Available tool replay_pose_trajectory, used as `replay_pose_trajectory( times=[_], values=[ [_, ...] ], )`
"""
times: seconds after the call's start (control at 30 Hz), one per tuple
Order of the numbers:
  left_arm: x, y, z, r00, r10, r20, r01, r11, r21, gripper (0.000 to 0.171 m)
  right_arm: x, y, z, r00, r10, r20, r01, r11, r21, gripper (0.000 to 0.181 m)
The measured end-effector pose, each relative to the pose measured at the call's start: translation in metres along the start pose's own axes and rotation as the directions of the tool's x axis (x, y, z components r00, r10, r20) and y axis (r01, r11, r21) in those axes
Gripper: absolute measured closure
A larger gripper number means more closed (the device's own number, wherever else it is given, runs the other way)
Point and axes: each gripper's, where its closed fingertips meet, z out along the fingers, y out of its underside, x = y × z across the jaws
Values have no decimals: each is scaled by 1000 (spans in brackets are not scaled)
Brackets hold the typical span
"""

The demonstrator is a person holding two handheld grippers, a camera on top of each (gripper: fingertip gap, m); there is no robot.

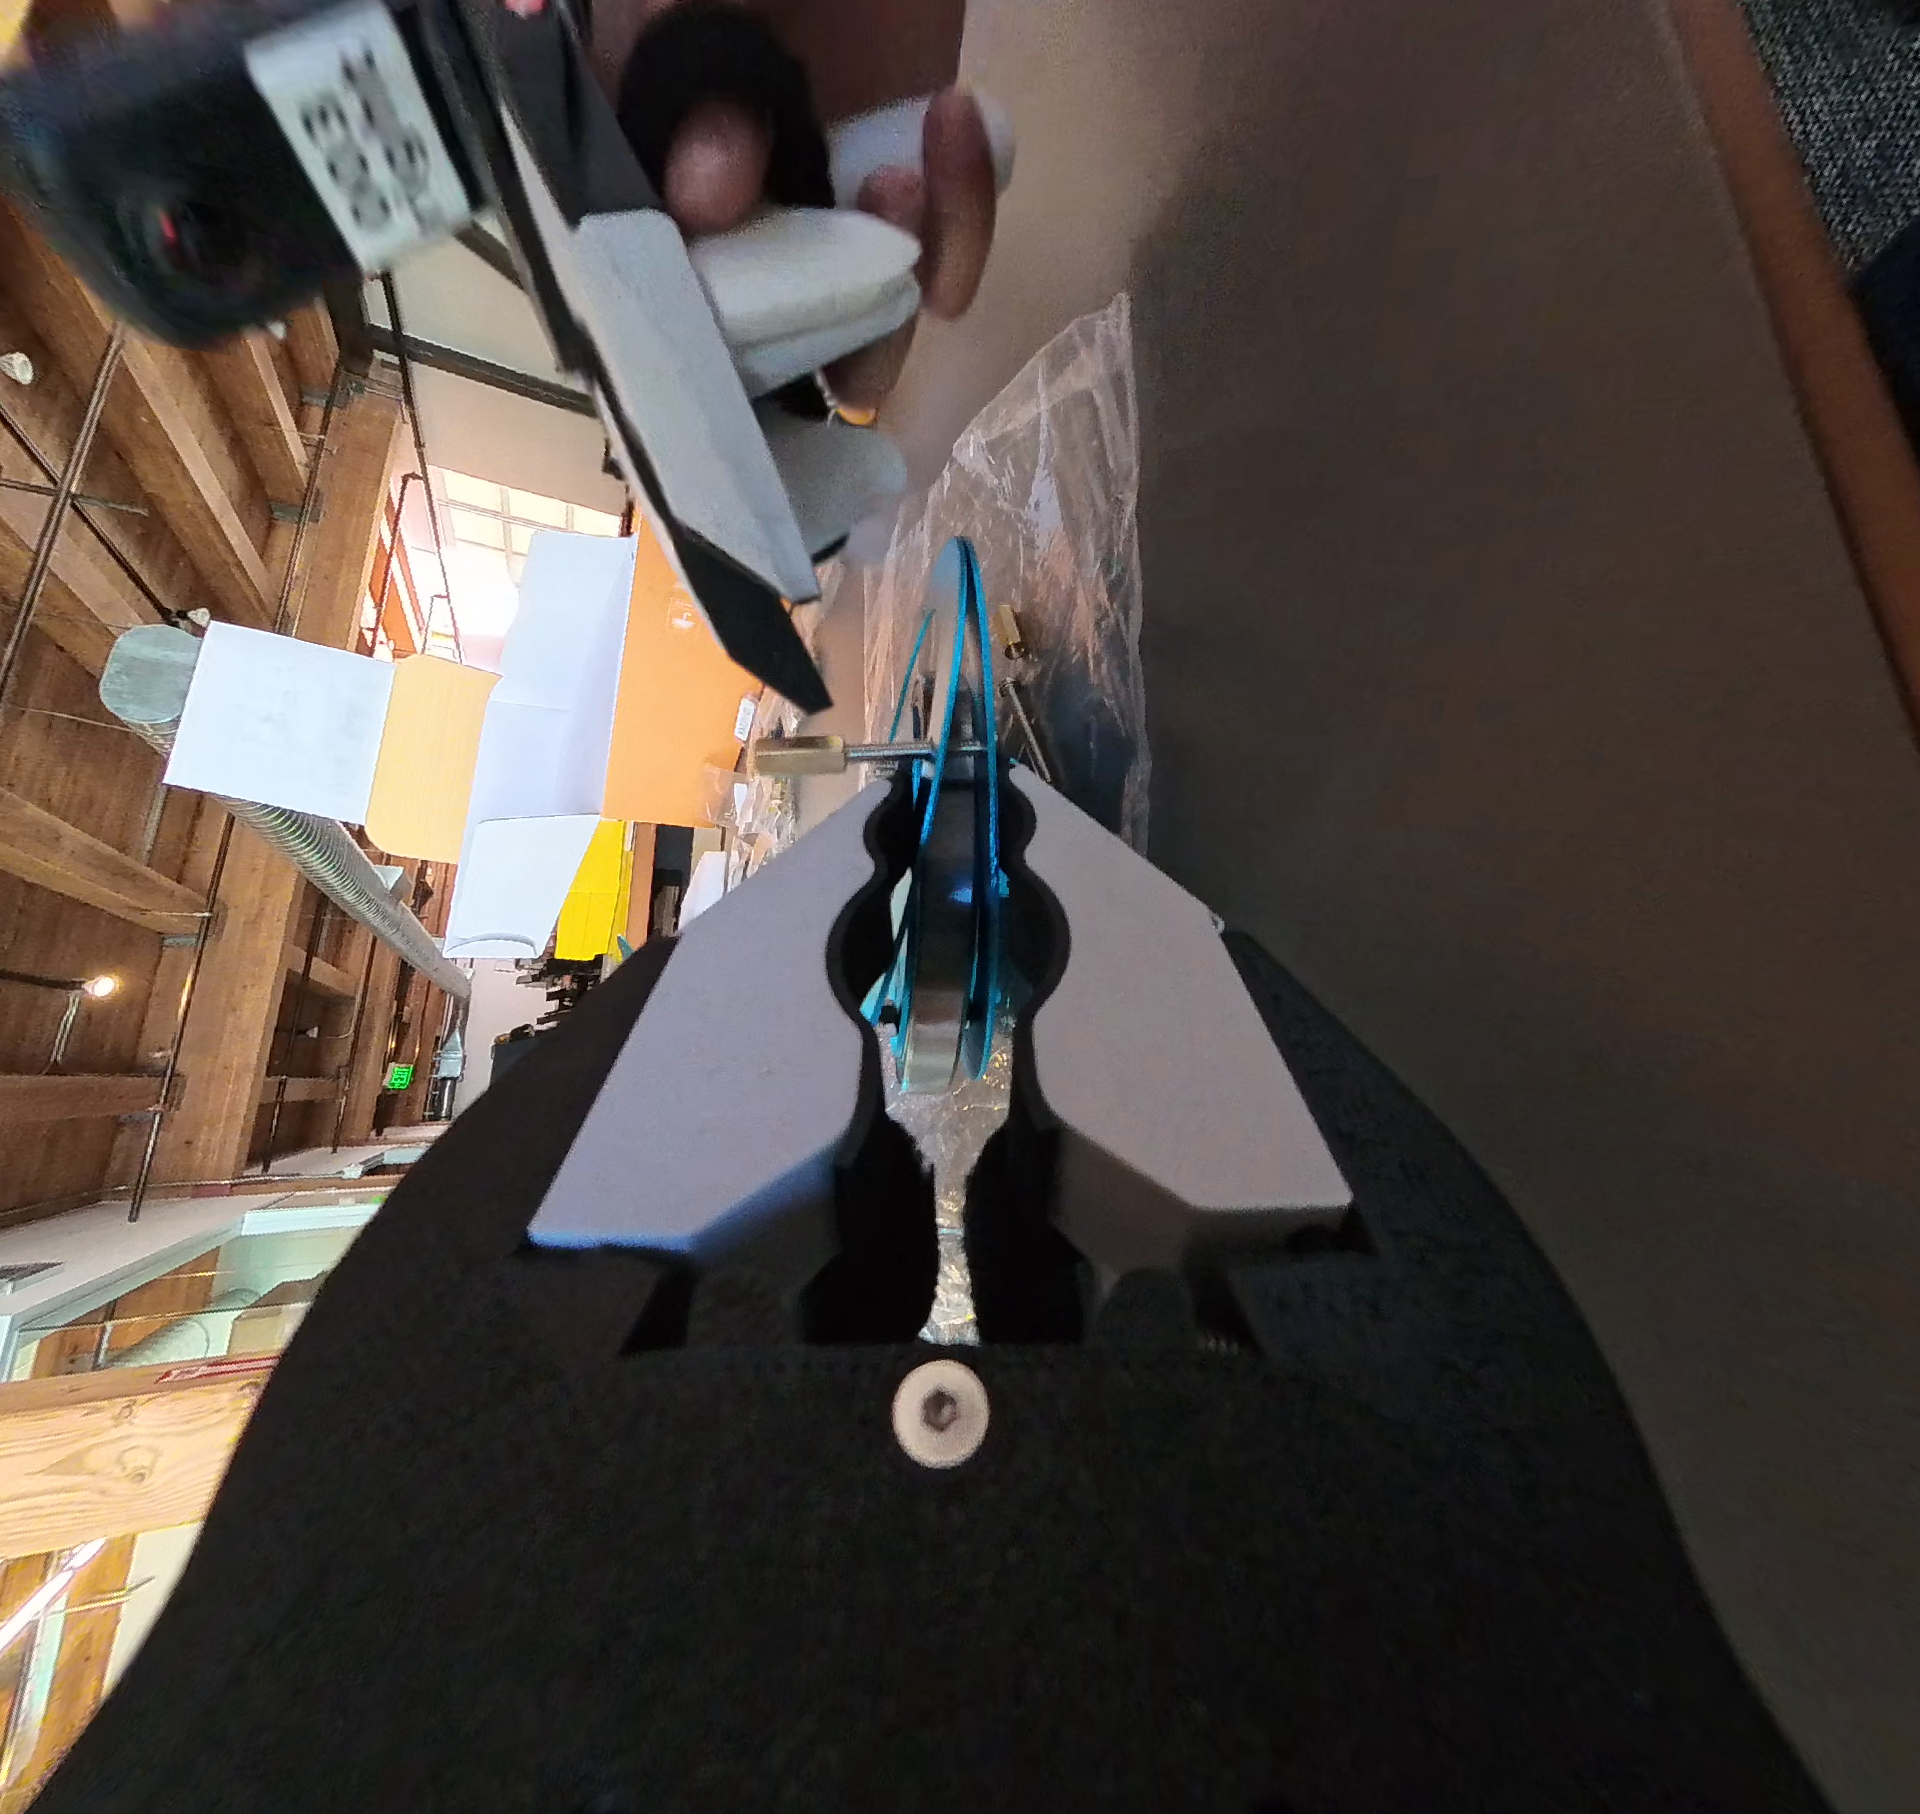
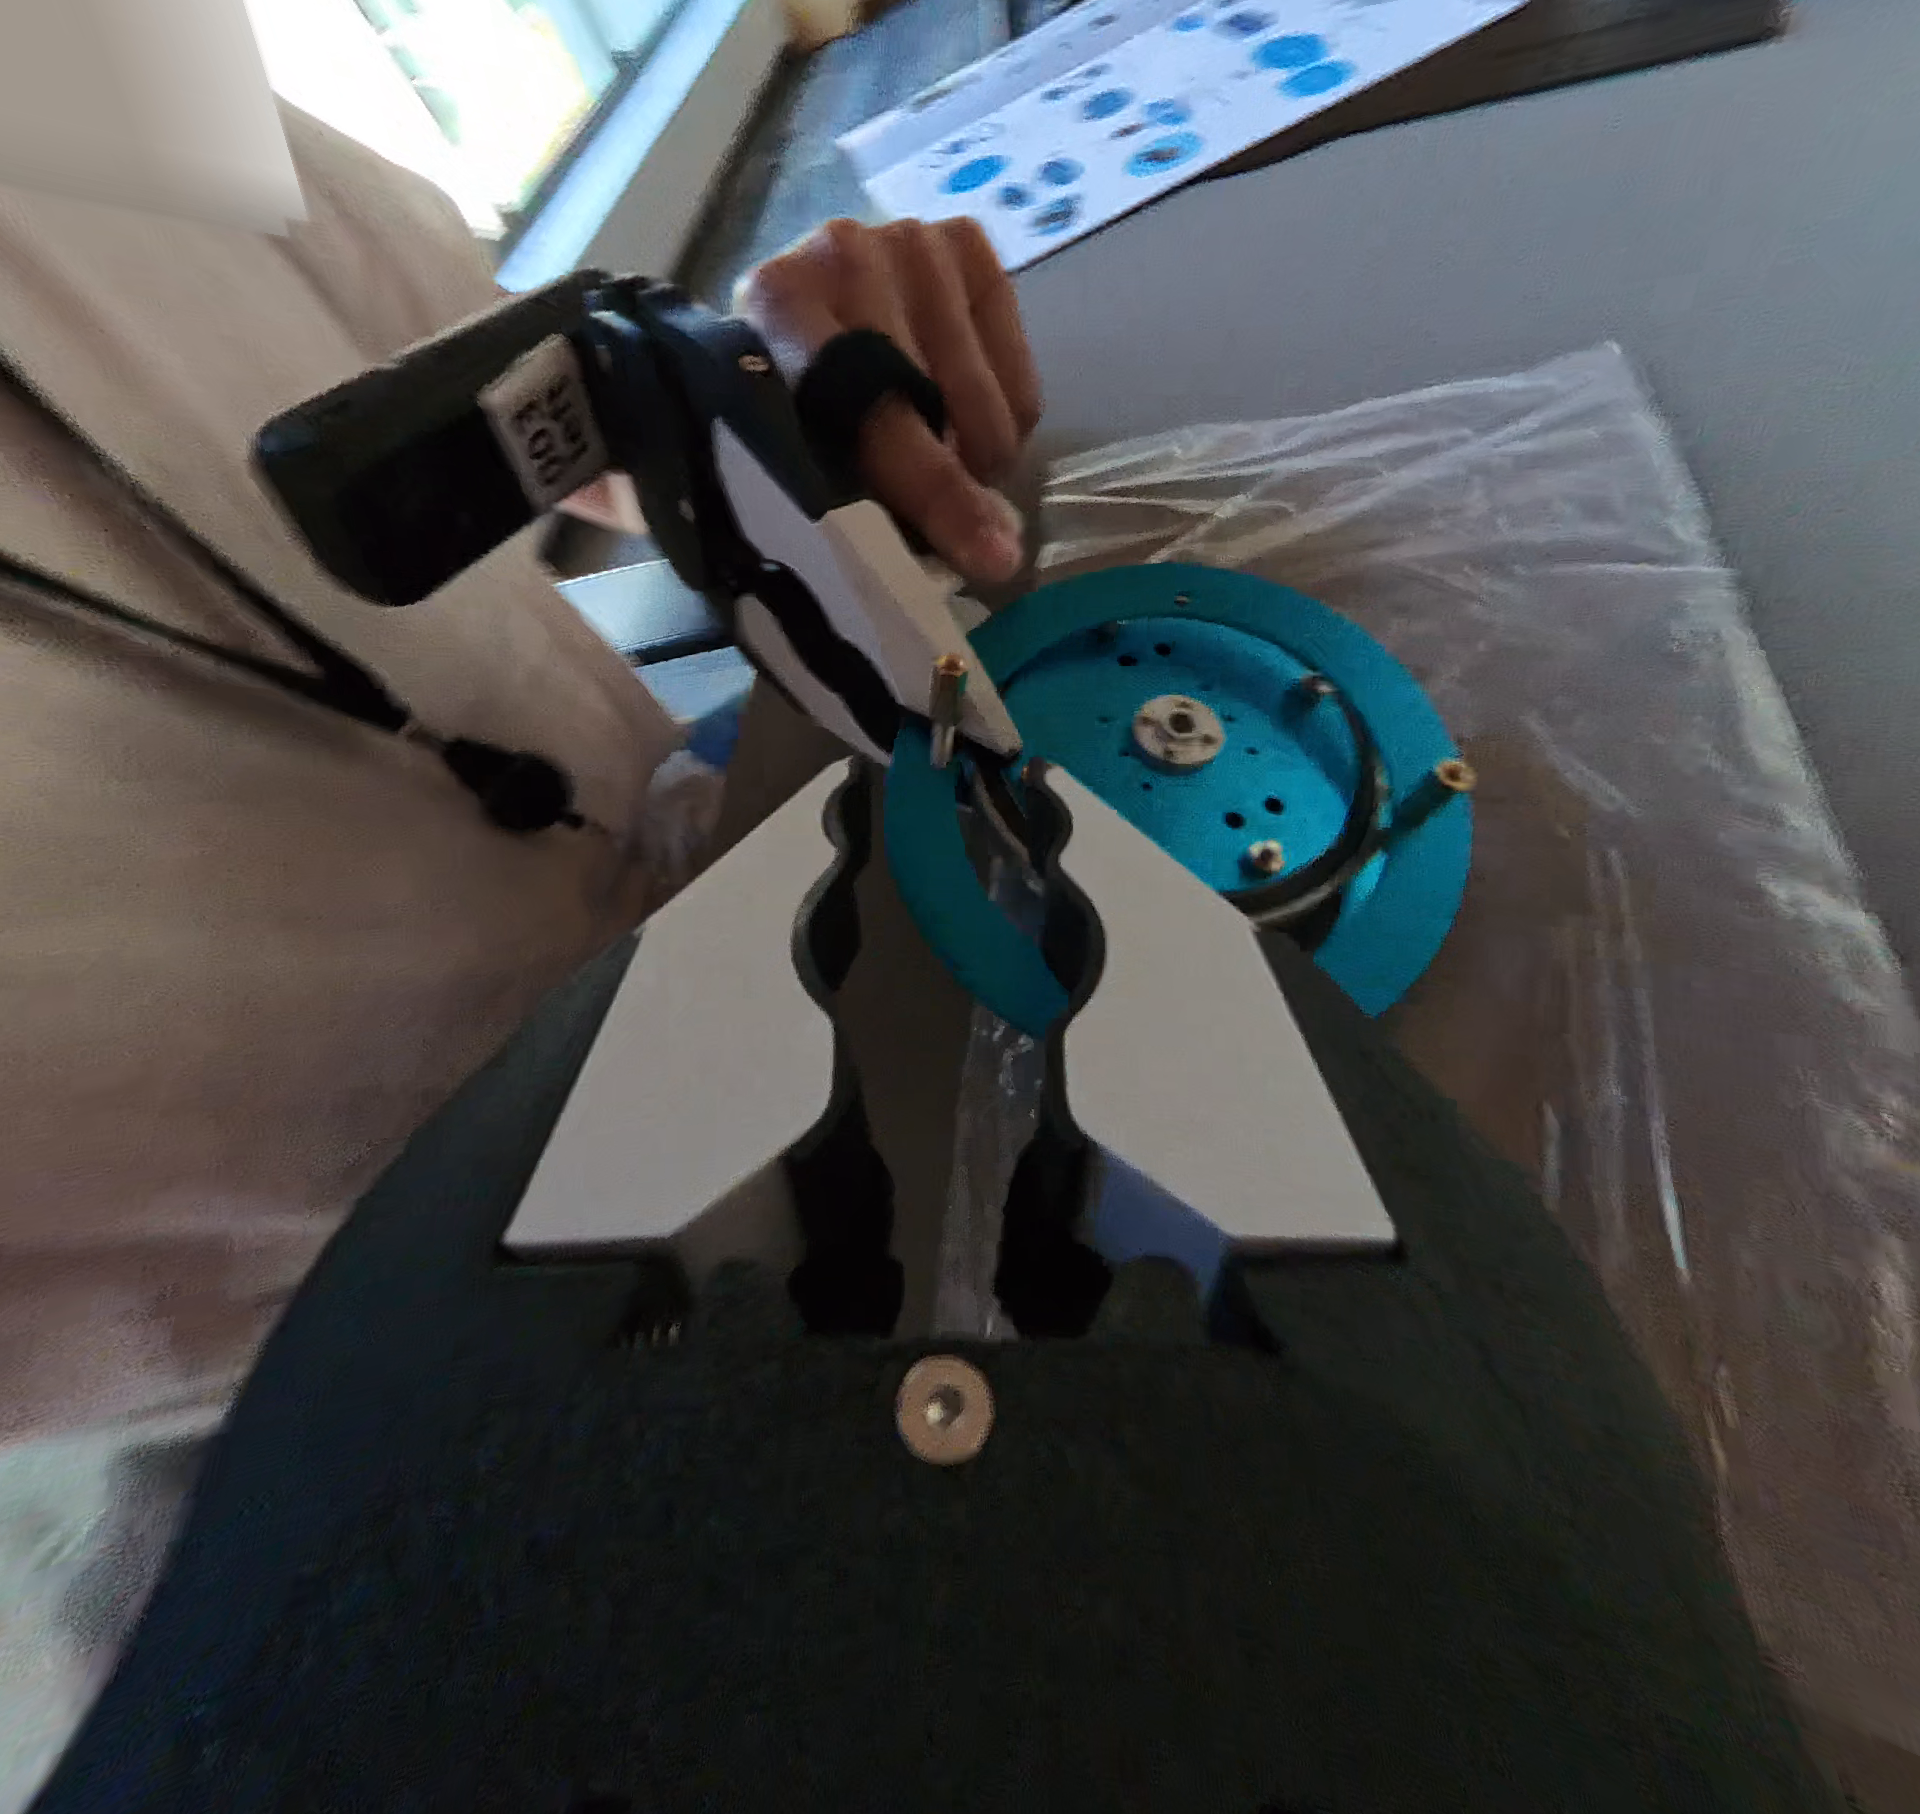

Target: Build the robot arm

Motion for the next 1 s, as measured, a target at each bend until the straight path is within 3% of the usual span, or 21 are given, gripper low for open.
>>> replay_pose_trajectory(
  times=[0.07,0.2,0.27,0.37,0.47,0.6,0.7,0.8,0.9,0.93,1.0],
  values=[
    [0,0,0,1000,0,1,0,1000,1,156,-2,-2,6,989,24,149,-19,999,-35,154],
    [-1,0,1,1000,0,2,0,1000,2,157,-9,-12,19,952,-59,300,74,997,-39,164],
    [0,0,1,1000,-2,-1,2,1000,4,156,-4,-10,22,955,-58,291,84,993,-79,177],
    [-1,0,1,1000,-7,-1,7,1000,2,156,-3,-10,22,964,-16,264,35,997,-70,177],
    [-1,1,1,1000,-1,1,1,1000,-4,156,-1,-11,23,994,16,111,-13,1000,-29,177],
    [0,1,0,1000,11,1,-11,1000,-10,156,2,-11,24,964,59,-257,-40,996,78,176],
    [1,0,1,1000,21,0,-21,1000,-12,156,4,-10,22,836,121,-536,-37,986,165,176],
    [2,-1,1,1000,27,-1,-27,1000,-12,156,7,-8,18,647,220,-730,-36,965,259,176],
    [1,0,1,1000,23,2,-23,1000,-16,157,7,-11,18,453,182,-873,58,971,232,177],
    [1,0,0,1000,24,3,-24,1000,-15,157,7,-11,17,410,173,-896,71,973,220,177],
    [2,-1,0,1000,23,1,-23,1000,-8,157,5,-10,15,411,211,-887,58,965,257,177]
  ],
)
